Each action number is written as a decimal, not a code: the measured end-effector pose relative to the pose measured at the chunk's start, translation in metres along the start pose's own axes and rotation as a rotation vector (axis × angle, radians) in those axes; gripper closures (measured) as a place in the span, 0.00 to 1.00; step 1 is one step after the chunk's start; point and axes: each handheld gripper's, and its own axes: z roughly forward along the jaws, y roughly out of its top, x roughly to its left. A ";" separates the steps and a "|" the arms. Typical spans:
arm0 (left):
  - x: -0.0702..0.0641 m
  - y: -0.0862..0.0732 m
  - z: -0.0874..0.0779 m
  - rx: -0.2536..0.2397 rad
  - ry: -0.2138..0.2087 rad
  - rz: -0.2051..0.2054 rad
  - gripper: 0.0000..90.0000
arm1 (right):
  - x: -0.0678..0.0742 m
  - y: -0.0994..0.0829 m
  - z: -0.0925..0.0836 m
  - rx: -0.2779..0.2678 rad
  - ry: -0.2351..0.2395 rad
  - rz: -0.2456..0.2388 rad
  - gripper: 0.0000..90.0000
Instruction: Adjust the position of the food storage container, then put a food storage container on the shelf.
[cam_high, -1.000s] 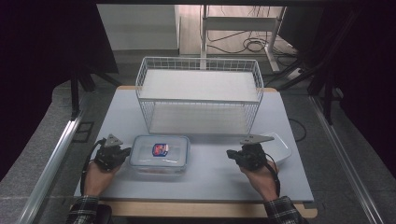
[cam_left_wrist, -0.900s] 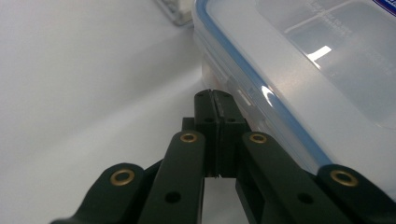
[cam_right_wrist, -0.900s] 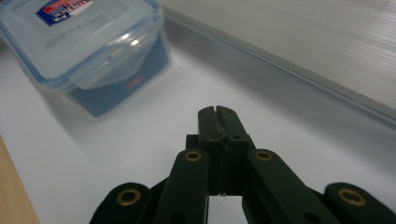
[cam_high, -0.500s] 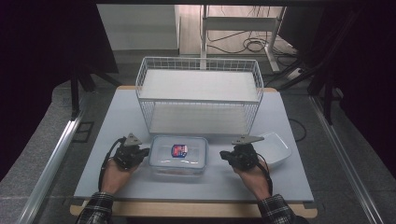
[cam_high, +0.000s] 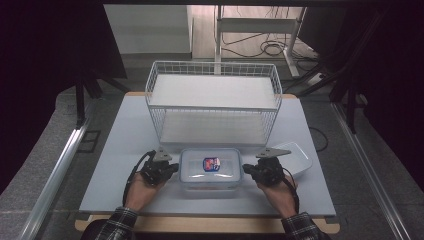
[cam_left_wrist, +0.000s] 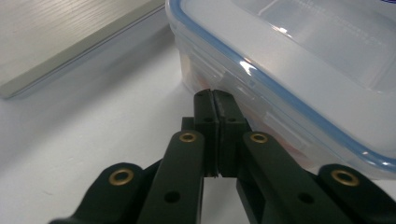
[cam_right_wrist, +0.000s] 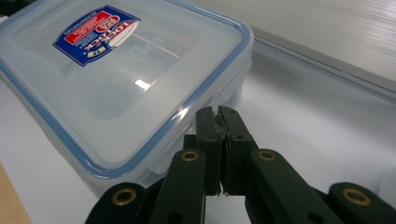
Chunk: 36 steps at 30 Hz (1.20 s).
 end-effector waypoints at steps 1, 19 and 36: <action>0.001 -0.001 -0.001 -0.006 0.008 -0.006 0.93 | -0.001 0.000 -0.001 0.000 -0.004 0.001 0.96; 0.016 -0.017 -0.023 -0.119 0.044 -0.108 0.03 | -0.010 0.004 -0.014 -0.074 0.060 0.056 0.27; 0.004 0.011 -0.006 -0.071 -0.136 -0.151 0.01 | 0.000 0.014 0.015 0.032 0.142 0.070 0.02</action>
